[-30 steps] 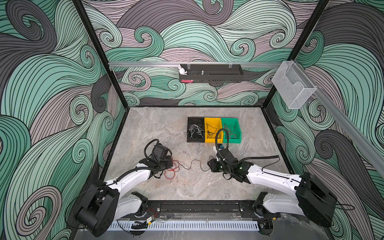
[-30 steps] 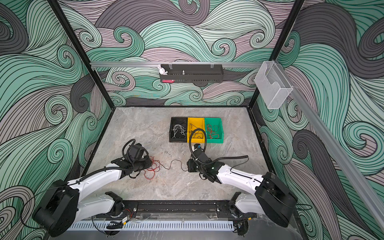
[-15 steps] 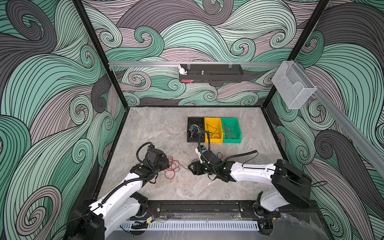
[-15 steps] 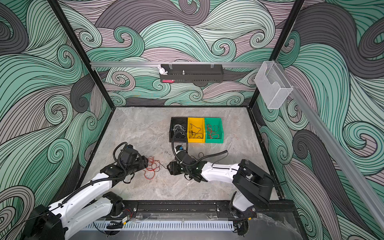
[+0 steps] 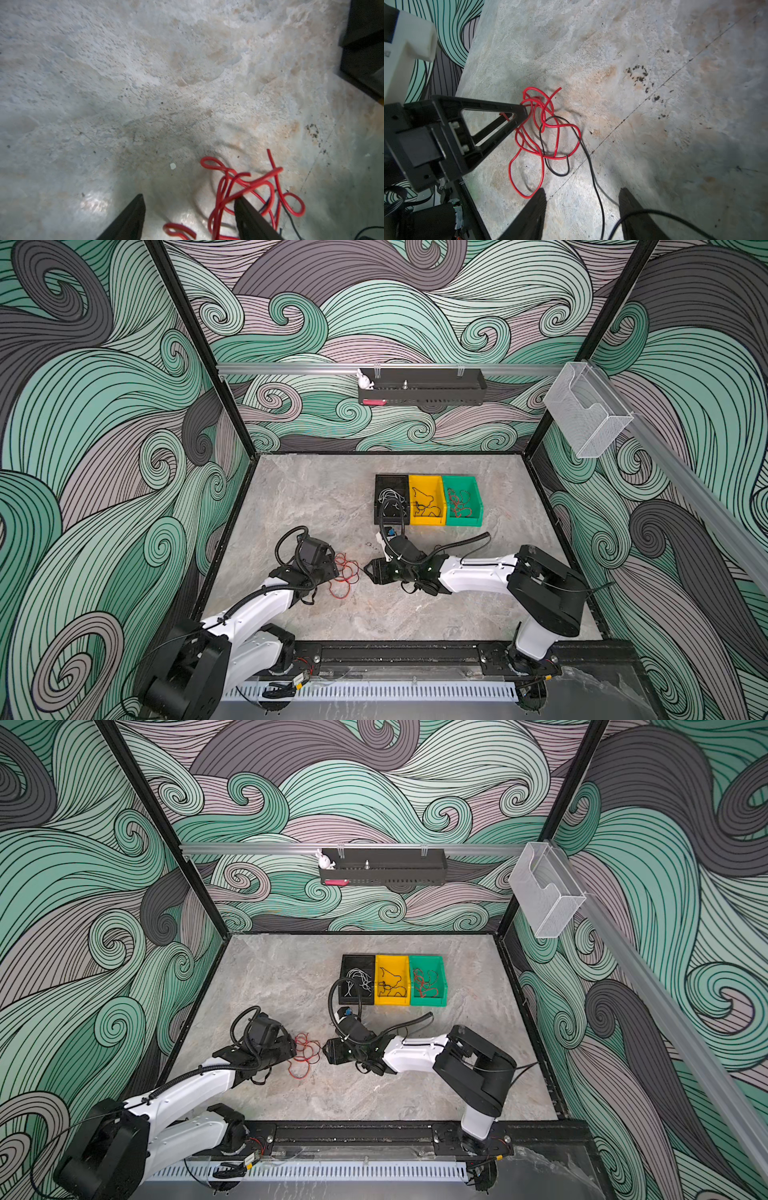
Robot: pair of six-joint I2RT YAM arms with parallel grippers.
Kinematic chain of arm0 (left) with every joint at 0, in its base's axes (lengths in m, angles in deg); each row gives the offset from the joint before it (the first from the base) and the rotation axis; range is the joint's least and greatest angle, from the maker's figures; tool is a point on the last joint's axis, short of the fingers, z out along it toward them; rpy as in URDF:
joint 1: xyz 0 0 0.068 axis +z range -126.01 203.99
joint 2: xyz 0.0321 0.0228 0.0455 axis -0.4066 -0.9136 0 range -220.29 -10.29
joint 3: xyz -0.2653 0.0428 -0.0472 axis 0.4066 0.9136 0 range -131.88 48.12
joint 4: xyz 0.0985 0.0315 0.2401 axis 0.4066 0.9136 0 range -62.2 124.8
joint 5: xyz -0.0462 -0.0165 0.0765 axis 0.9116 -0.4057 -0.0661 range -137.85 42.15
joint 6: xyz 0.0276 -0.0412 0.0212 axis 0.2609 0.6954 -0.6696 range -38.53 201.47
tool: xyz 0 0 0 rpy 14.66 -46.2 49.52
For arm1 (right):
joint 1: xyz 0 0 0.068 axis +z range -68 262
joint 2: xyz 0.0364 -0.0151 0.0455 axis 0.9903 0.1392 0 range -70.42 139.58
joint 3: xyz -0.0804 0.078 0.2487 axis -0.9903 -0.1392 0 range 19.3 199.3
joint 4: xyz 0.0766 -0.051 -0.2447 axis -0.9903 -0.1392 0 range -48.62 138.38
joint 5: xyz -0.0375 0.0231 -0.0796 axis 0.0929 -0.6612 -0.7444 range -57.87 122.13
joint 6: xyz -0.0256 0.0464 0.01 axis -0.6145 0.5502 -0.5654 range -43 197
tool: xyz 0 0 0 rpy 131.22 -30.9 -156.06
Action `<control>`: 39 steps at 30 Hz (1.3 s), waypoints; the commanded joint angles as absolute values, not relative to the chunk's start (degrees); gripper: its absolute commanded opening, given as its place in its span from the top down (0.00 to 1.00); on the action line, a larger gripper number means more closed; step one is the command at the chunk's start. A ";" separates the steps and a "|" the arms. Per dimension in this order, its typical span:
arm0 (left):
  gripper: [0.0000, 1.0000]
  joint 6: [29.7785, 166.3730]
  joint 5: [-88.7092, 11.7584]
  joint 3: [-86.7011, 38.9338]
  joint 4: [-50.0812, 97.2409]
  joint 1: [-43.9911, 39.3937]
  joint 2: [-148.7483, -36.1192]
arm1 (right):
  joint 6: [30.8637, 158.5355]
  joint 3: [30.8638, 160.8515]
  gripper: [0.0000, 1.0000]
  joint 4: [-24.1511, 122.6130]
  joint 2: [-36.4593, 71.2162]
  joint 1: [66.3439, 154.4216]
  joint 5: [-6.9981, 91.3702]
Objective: Untangle the cables
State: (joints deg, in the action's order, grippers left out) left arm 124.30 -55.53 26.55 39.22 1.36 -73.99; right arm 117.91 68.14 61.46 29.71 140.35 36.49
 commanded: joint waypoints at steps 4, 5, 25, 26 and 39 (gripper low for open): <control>0.36 124.80 -52.33 25.90 35.25 2.00 -78.28 | 116.73 70.52 0.55 61.01 31.42 139.85 37.58; 0.40 124.72 -51.98 25.28 35.90 1.98 -79.12 | 116.64 70.68 0.60 60.79 31.42 139.87 37.49; 1.00 124.22 -53.88 22.63 41.89 4.27 -78.28 | 115.41 60.41 0.98 55.37 17.52 130.35 33.38; 1.00 124.11 -54.23 22.58 42.25 4.63 -77.62 | 115.47 59.29 0.99 54.97 16.02 129.32 32.79; 1.00 127.46 -60.06 23.78 43.95 9.37 -71.21 | 117.10 49.77 1.00 48.13 -2.48 114.46 30.20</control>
